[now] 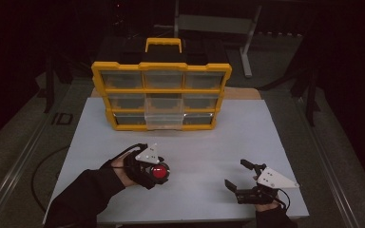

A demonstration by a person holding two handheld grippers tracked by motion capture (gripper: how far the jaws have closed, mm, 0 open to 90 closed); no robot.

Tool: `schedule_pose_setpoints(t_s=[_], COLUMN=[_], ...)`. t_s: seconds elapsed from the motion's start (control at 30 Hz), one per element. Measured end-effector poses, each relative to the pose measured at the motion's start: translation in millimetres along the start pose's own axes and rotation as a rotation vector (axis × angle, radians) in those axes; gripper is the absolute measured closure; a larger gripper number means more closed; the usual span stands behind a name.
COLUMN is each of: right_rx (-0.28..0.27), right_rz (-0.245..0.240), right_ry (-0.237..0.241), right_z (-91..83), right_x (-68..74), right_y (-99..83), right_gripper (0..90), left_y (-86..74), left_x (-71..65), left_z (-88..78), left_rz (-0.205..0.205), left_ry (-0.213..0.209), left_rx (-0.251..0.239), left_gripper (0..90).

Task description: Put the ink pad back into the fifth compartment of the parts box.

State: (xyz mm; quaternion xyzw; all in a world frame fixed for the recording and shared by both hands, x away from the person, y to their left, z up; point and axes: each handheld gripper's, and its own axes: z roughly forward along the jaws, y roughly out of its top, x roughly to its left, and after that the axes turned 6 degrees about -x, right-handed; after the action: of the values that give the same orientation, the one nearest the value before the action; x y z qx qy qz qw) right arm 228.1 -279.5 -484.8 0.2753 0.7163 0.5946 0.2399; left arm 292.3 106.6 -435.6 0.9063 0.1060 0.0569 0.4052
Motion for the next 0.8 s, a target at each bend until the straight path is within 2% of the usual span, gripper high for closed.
schedule_pose_setpoints(t_s=[0.03,0.33,0.4,0.6,0.8], right_rx=[0.000,-0.002,-0.003,-0.003,-0.007], right_rz=[0.001,0.007,0.006,0.004,0.001], right_ry=[-0.001,-0.003,-0.002,-0.002,-0.002], right_z=[0.0,-0.6,-0.5,-0.7,-0.6], right_x=[0.0,0.0,-0.3,-0.3,-0.9], right_y=[0.0,0.4,0.3,0.4,0.3], right_gripper=[8.9,8.9,8.9,8.9,8.9], left_y=[2.1,23.2,28.1,42.4,55.0], left_x=[0.9,1.1,2.0,3.0,7.0], left_z=[-2.1,-18.2,-21.7,-31.5,-42.8], left_rz=[0.000,0.034,0.034,0.054,0.065], left_ry=[-0.010,0.013,0.002,0.013,0.011], left_rx=[0.002,0.010,0.014,0.033,0.015], left_gripper=[31.1,31.1,31.1,31.1,31.1])
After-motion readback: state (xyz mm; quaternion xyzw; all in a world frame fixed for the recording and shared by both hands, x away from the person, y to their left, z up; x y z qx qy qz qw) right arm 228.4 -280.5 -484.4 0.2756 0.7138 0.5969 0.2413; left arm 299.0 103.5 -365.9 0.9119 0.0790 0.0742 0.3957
